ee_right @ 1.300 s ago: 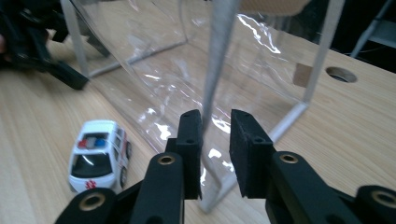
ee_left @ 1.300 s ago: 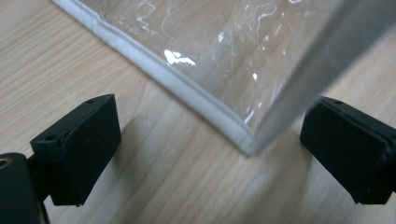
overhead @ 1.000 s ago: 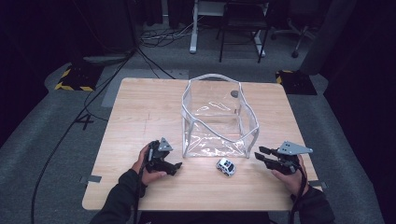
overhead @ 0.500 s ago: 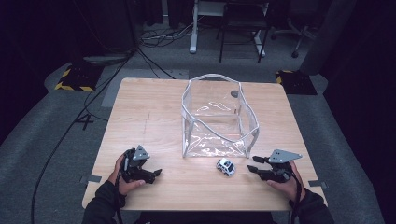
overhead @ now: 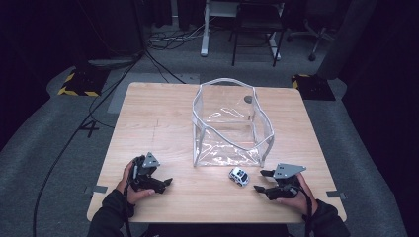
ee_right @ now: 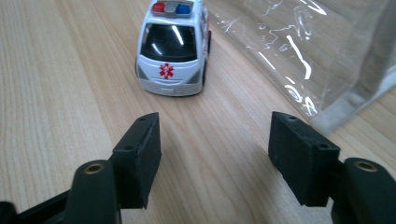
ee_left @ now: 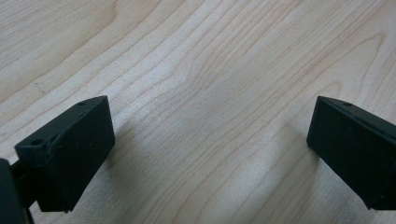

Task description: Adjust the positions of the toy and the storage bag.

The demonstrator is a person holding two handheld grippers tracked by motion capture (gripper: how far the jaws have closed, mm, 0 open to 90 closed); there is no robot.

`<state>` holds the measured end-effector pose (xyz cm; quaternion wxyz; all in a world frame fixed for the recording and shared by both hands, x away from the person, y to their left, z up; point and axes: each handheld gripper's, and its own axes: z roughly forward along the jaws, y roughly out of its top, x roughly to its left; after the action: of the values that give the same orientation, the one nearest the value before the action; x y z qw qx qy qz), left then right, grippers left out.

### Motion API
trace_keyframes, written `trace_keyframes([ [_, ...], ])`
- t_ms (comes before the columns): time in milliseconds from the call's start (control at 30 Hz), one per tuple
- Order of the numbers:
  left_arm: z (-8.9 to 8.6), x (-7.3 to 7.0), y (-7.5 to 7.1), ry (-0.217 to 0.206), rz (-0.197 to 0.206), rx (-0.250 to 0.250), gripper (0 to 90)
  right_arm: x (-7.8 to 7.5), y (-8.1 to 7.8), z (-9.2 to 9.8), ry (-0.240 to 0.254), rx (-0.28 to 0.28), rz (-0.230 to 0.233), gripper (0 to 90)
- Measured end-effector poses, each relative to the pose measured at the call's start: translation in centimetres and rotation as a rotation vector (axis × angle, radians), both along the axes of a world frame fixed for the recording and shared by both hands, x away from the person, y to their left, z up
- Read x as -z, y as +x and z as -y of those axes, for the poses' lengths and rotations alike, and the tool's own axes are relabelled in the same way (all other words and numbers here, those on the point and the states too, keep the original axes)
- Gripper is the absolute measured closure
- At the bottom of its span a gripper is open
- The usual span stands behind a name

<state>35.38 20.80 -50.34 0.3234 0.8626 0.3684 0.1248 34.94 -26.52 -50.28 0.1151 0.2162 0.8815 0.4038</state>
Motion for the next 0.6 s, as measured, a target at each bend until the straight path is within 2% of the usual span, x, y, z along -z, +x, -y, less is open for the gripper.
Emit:
trace_keyframes([
  [67, 0.0, 0.0, 0.0, 0.000, 0.000, 0.000, 1.1, 0.0, 0.0, -0.2, -0.007, -0.002, 0.003, 29.1],
  [233, 0.0, 0.0, 0.1, 0.000, 0.002, -0.002, 0.8, 0.1, 0.1, -1.0, -0.008, 0.026, -0.035, 22.0],
  [267, 0.1, 0.0, 0.1, 0.000, 0.001, -0.002, 0.7, 0.1, 0.1, -1.2, -0.014, 0.017, -0.026, 20.9],
  [433, 0.1, 0.0, 0.2, 0.006, 0.003, -0.001, 0.5, 0.1, -0.3, -2.7, -0.021, 0.011, -0.032, 19.4],
  [600, 0.1, 0.0, 0.2, 0.002, 0.004, -0.004, 0.5, 0.1, -0.2, -4.1, -0.020, -0.019, -0.026, 19.2],
])
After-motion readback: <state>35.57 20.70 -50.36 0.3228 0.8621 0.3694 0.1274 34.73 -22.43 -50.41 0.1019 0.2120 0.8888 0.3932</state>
